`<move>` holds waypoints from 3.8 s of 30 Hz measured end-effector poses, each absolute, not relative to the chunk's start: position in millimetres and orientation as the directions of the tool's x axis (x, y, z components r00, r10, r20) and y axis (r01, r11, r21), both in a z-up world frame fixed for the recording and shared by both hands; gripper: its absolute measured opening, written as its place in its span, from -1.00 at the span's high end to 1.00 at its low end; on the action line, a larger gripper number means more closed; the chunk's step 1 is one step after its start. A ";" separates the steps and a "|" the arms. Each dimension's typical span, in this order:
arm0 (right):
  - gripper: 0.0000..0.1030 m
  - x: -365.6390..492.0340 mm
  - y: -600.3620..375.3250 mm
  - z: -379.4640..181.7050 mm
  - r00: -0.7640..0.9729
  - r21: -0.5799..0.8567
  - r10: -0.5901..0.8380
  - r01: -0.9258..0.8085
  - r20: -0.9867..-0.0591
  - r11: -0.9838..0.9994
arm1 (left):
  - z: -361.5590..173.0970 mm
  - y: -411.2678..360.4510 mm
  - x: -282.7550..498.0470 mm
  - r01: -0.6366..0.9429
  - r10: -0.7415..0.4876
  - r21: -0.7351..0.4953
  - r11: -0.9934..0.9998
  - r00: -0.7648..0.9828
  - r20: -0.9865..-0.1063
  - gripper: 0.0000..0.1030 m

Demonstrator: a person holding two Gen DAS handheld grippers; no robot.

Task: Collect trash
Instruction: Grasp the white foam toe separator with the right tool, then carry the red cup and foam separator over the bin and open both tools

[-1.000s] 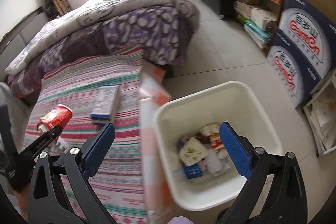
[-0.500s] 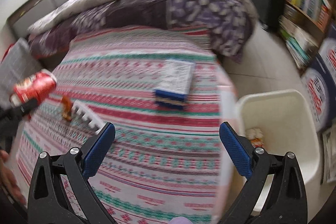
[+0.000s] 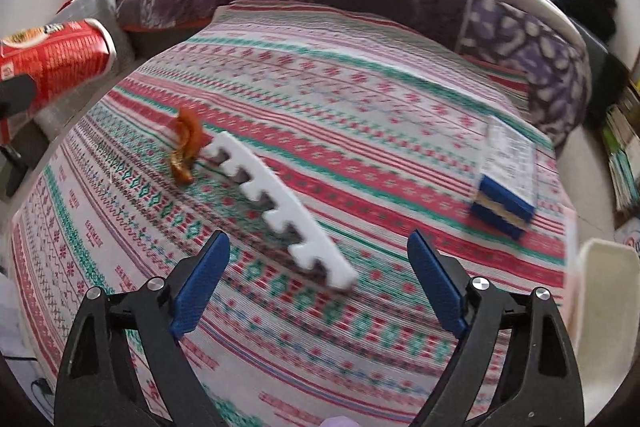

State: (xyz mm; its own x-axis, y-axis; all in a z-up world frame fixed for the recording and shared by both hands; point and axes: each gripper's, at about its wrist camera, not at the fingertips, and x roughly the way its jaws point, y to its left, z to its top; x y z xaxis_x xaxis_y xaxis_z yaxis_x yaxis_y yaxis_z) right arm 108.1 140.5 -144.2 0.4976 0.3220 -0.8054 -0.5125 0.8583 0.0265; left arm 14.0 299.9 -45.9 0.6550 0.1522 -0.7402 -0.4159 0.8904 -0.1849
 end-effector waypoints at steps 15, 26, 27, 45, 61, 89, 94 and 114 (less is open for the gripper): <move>0.57 106.5 155.8 -152.4 0.496 0.020 0.291 -0.480 -0.818 0.877 | -46.8 316.8 -1.3 -0.444 0.183 -0.170 0.879 0.646 -0.741 0.36; 0.58 88.2 135.6 -87.5 0.595 0.073 0.363 -0.455 -0.717 0.888 | -28.0 302.2 -4.5 -0.450 0.223 -0.161 0.878 0.684 -0.695 0.36; 0.58 87.3 131.5 -81.9 0.602 0.081 0.367 -0.448 -0.709 0.891 | -25.4 300.8 -5.2 -0.452 0.230 -0.159 0.878 0.688 -0.688 0.36; 0.57 64.4 69.5 -19.8 0.694 0.139 0.385 -0.384 -0.608 0.913 | 15.9 249.1 -11.5 -0.407 0.258 -0.140 0.902 0.771 -0.582 0.36; 0.57 58.1 0.4 5.3 0.756 0.152 0.328 -0.295 -0.567 0.943 | 37.0 190.5 -1.1 -0.321 0.213 -0.120 0.939 0.821 -0.529 0.35; 0.56 68.2 -143.4 13.8 0.808 0.171 0.143 -0.053 -0.572 0.984 | 38.3 44.6 28.0 -0.076 0.045 -0.040 0.996 0.859 -0.511 0.35; 0.56 71.0 -170.0 10.0 0.798 0.184 0.108 0.004 -0.593 0.983 | 32.4 16.7 33.2 -0.032 0.013 -0.028 0.999 0.856 -0.517 0.35; -0.28 64.3 -265.7 11.1 0.802 0.272 -0.005 0.208 -0.597 0.940 | 5.1 -79.3 58.6 0.118 -0.104 -0.012 0.993 0.818 -0.566 0.35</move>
State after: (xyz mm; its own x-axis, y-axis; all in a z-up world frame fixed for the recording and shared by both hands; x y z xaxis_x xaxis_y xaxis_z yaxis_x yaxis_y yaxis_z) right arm 64.3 -265.7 11.1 0.8023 -0.0048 -0.5969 0.2079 0.9396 0.2720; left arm 58.6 -79.3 5.1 0.8178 -0.1037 -0.5661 0.1177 0.9930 -0.0118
